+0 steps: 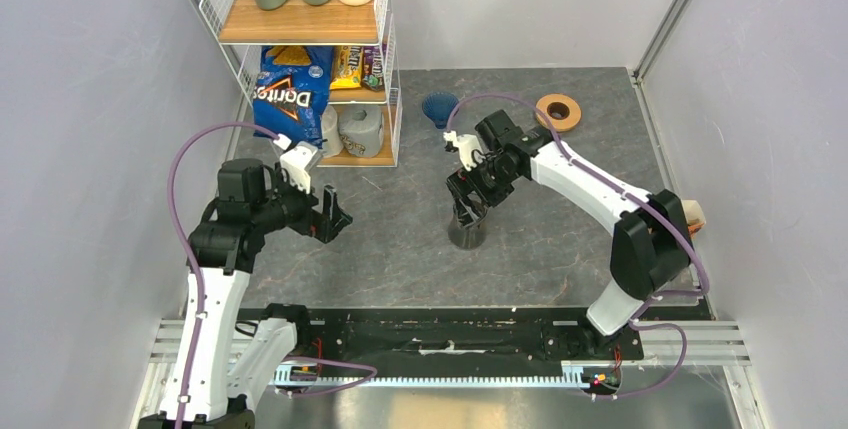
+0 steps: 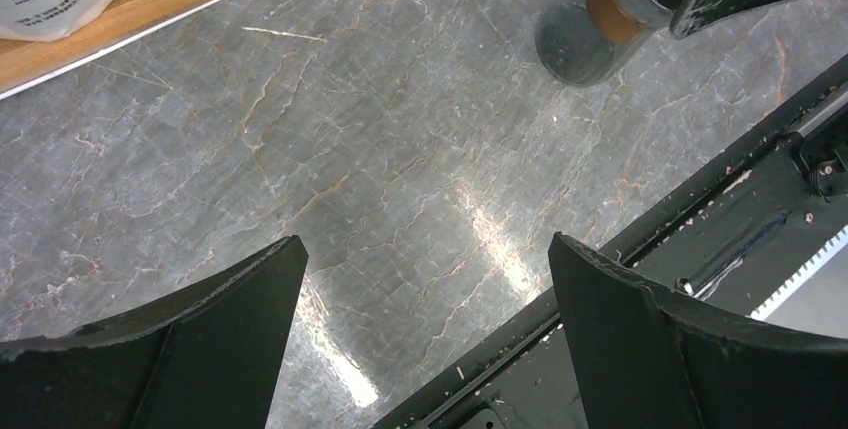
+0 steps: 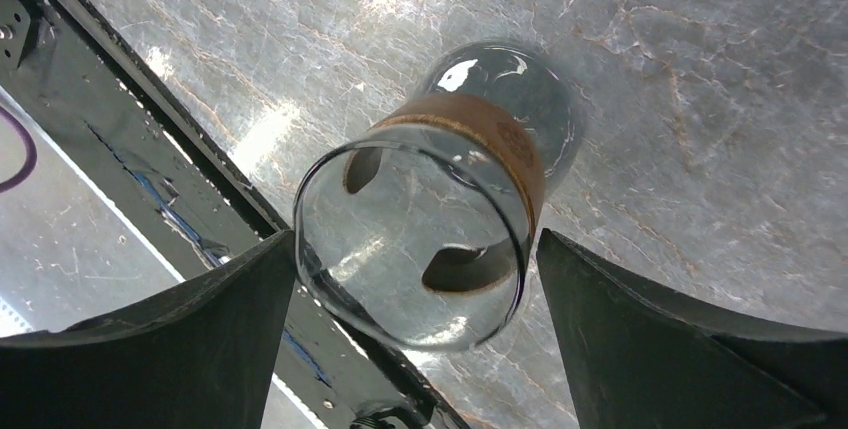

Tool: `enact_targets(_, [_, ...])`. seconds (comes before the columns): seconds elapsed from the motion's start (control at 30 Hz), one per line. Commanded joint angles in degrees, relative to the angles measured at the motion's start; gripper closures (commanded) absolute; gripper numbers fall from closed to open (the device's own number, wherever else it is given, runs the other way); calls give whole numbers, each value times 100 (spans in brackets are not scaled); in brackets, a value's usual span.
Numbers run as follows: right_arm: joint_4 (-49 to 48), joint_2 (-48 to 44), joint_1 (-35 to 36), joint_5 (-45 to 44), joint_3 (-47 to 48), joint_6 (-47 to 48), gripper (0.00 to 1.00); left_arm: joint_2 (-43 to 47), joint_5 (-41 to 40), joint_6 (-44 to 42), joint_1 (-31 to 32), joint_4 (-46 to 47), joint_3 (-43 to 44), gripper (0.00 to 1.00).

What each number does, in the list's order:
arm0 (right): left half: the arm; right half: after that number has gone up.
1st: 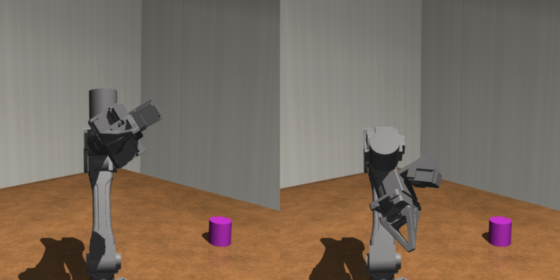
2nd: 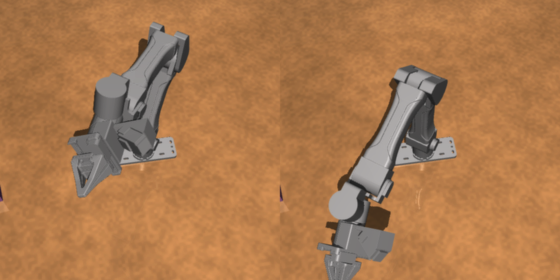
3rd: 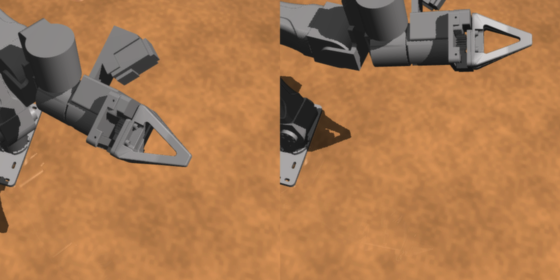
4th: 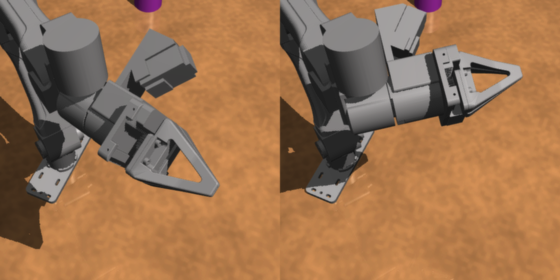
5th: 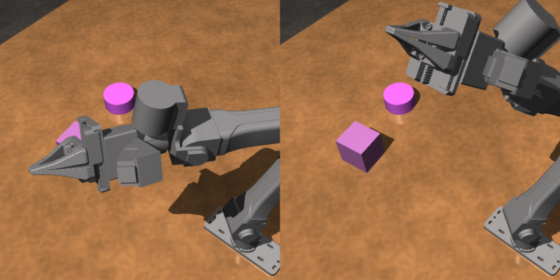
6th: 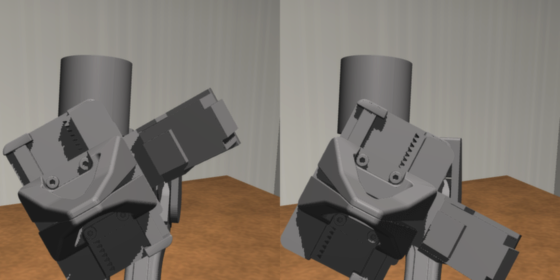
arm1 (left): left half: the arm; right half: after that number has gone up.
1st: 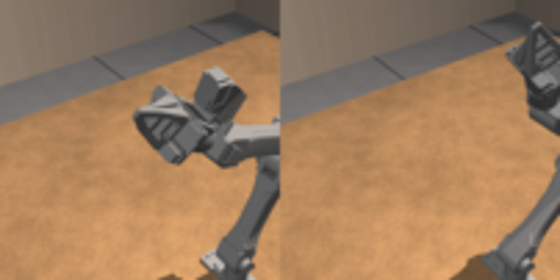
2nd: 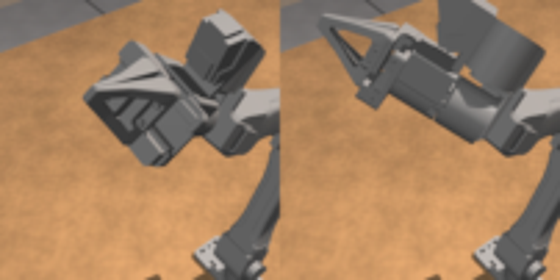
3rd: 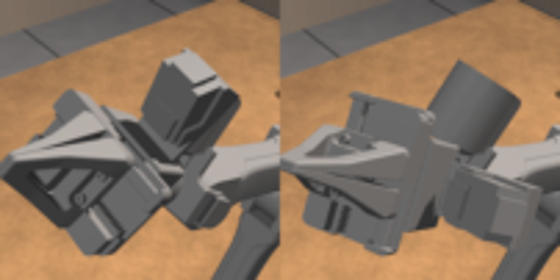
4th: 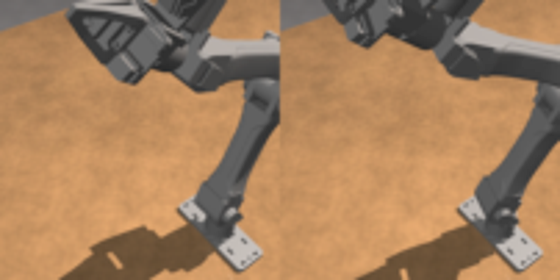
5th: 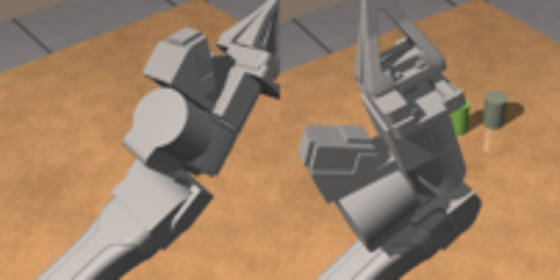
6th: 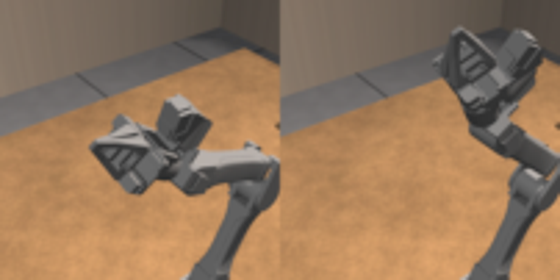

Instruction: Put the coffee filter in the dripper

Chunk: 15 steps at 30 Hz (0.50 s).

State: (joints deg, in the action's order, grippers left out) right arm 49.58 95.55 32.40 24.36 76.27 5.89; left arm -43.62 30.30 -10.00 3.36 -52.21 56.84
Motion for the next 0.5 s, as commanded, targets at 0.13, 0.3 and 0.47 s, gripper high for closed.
enact_targets(0.13, [52, -1540, -315, -54, -65, 841, 3, 77, 344, -264, -8, 51, -120, 0])
enact_targets(0.3, [289, -1662, -1046, -146, -324, 1026, 12, 53, 617, -392, -10, 57, -155, 0])
enact_targets(0.47, [322, -1561, -1333, -169, -719, 1362, 33, 153, 758, -561, -7, 53, -198, 0])
